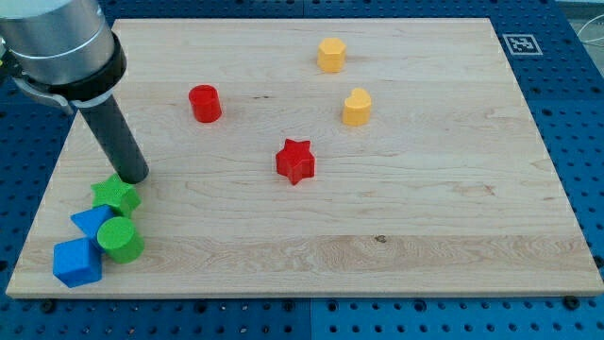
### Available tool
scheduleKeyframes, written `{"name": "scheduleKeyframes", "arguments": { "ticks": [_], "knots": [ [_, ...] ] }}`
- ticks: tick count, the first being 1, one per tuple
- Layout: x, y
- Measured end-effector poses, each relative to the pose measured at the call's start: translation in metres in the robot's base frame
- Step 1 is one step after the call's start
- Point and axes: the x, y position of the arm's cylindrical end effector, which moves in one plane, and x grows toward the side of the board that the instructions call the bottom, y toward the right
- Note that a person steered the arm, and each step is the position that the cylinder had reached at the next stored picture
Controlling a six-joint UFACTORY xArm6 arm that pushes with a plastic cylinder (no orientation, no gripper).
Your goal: Push the red star to the center right
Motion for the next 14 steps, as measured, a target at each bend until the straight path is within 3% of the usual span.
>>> {"name": "scheduleKeyframes", "arguments": {
  "ticks": [5,9,10,13,14],
  "knots": [
    [-0.011,0.185],
    [0.032,0.302],
    [0.016,0.317],
    [-0.003,0.264],
    [-0.025,0.3]
  ]
}}
